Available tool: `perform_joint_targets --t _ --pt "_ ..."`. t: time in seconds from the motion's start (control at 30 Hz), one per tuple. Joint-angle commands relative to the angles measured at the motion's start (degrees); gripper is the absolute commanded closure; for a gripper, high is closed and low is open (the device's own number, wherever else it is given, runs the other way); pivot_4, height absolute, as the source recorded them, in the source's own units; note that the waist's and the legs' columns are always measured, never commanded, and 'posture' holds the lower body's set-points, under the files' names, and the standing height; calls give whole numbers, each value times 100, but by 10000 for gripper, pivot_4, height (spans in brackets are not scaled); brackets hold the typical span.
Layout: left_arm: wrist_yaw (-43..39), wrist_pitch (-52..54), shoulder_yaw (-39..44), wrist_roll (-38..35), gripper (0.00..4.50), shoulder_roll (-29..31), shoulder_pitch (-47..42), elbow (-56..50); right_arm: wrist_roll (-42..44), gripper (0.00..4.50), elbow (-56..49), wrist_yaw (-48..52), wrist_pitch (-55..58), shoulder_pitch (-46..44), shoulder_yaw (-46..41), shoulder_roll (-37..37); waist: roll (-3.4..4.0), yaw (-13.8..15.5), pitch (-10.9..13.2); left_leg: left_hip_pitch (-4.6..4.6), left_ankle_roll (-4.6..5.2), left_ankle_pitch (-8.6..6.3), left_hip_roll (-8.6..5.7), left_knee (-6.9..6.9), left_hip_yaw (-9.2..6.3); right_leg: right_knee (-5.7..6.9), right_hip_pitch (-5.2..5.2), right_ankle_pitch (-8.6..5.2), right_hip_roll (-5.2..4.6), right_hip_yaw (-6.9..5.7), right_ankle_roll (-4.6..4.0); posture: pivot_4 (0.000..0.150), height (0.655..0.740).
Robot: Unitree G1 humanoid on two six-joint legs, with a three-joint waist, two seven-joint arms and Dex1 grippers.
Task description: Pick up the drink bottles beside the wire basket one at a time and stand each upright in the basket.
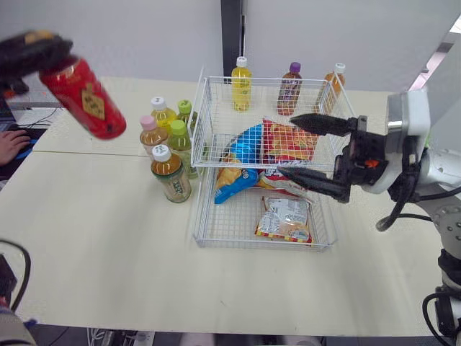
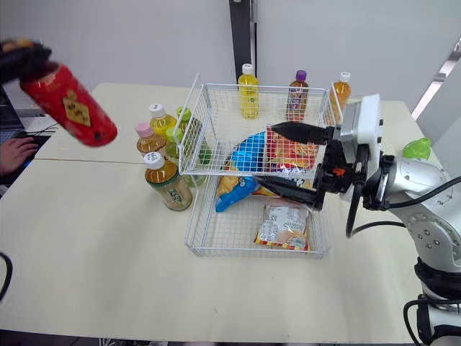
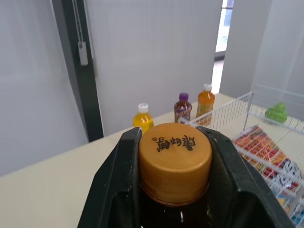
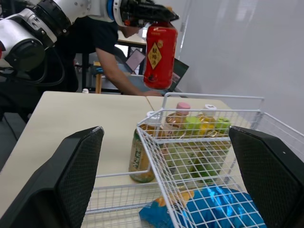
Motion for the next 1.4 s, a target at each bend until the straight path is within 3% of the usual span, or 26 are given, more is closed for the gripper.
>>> perform_joint_targets --t 0.03,0.23,0.4,0.6,0.9,1.13,1.4 --pt "-271 -124 -321 264 31410 -207 -1086 418 147 0 -250 -274 64 -45 -380 -160 1 -9 0 -1 0 0 2 -1 1 0 -1 0 2 2 0 1500 7400" --pt "-426 -778 -712 828 31410 -1352 -2734 1625 273 0 -395 -921 259 -69 -757 -300 2 -7 3 -1 -1 2 5 4 1 5 -4 0 8 3 0 1500 7400" --pt "-595 -1281 -749 1097 31410 -2203 -3364 2301 188 0 -657 -1177 283 316 -1091 -532 2 -20 4 -12 -1 1 0 6 12 0 -13 0 4 16 0 1500 7400" --pt "-343 -2087 -679 1257 31410 -3489 -3443 2703 156 0 -1010 -1456 215 914 -1450 -604 12 -18 10 -14 -1 2 0 6 12 3 -16 0 5 17 0 1500 7400" --pt "309 -3200 -833 1809 31410 -4790 -3303 3226 215 0 -1403 -1886 209 1281 -1508 -571 23 -50 16 -16 -1 3 -4 11 16 10 -18 0 8 29 0 1500 7400" --pt "817 -3640 -859 2195 31410 -5500 -3303 3748 265 0 -1538 -2147 217 1285 -1489 -606 23 -30 16 -18 -1 3 -18 20 15 10 -12 0 3 36 0 1500 7400" --pt "1000 -3855 -781 2377 31410 -5797 -3276 4069 452 0 -1682 -2526 307 1207 -1434 -688 24 -31 17 -17 -1 3 -22 22 11 12 -9 0 1 37 0 1500 7400"
